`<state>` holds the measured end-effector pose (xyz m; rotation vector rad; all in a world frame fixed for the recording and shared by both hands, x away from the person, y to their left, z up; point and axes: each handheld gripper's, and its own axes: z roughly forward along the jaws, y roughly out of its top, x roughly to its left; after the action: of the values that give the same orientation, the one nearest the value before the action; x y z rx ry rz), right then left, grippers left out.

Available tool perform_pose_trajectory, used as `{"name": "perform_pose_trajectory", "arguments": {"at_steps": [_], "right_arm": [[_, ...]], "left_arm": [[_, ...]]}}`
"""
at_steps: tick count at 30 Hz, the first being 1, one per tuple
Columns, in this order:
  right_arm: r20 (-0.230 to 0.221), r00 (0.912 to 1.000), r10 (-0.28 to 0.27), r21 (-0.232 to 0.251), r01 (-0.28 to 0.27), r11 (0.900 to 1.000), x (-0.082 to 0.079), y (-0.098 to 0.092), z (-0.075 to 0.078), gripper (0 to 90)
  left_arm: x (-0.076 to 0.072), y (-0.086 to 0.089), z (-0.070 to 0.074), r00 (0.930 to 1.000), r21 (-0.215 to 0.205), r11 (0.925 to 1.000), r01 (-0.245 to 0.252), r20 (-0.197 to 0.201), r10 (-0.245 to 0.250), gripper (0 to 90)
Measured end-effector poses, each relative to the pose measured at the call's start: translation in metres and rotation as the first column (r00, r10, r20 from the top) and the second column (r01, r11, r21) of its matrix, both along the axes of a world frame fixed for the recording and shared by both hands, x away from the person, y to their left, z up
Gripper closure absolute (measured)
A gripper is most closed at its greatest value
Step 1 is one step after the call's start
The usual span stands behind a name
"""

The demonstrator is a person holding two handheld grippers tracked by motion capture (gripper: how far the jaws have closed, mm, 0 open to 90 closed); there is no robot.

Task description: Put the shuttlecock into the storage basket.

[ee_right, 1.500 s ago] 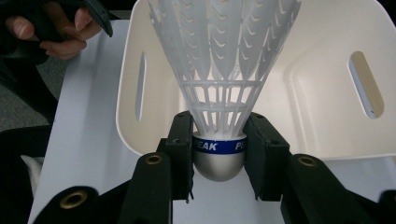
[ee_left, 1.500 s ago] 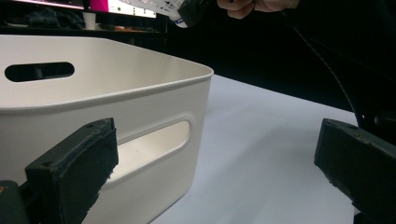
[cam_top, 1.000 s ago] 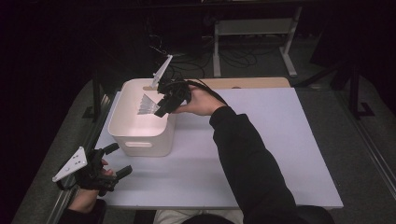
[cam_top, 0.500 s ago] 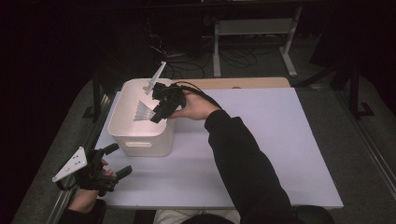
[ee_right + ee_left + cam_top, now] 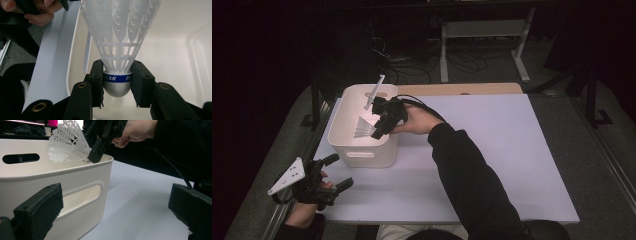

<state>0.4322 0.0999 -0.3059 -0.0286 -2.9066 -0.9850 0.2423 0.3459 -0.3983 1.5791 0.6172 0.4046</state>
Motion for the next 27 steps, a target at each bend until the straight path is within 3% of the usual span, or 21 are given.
{"name": "perform_pose_trajectory", "arguments": {"at_steps": [5, 6, 13, 20, 27], "right_arm": [[0.002, 1.0, 0.002, -0.006, -0.002, 1.0, 0.0, 0.003, -0.002, 63.1], [-0.01, 0.9998, -0.018, -0.01, 0.018, 1.0, 0.0, 0.004, -0.003, 52.0], [-0.028, 0.9979, -0.058, 0.002, 0.058, 0.998, 0.002, 0.0, 0.0, 40.2], [-0.017, 0.9961, -0.086, 0.027, 0.087, 0.996, 0.003, -0.009, 0.008, 17.8], [0.012, 0.9924, -0.122, 0.053, 0.122, 0.991, 0.001, -0.018, 0.015, 7.5]], "left_arm": [[0.0, 0.0, 0.0, 1.0, 0.0, 1.0, 0.0, 0.0, 0.0, 0.0], [0.0, 0.0, 0.0, 1.0, 0.0, 1.0, -0.001, 0.001, 0.001, 0.0], [0.0, 0.0, 0.0, 1.0, 0.0, 1.0, -0.001, 0.0, 0.001, 0.0], [0.0, 0.001, 0.0, 1.0, -0.001, 1.0, 0.001, 0.001, -0.001, 0.0], [0.0, 0.0, 0.0, 1.0, -0.002, 1.0, -0.002, 0.0, 0.002, 0.0]]}}
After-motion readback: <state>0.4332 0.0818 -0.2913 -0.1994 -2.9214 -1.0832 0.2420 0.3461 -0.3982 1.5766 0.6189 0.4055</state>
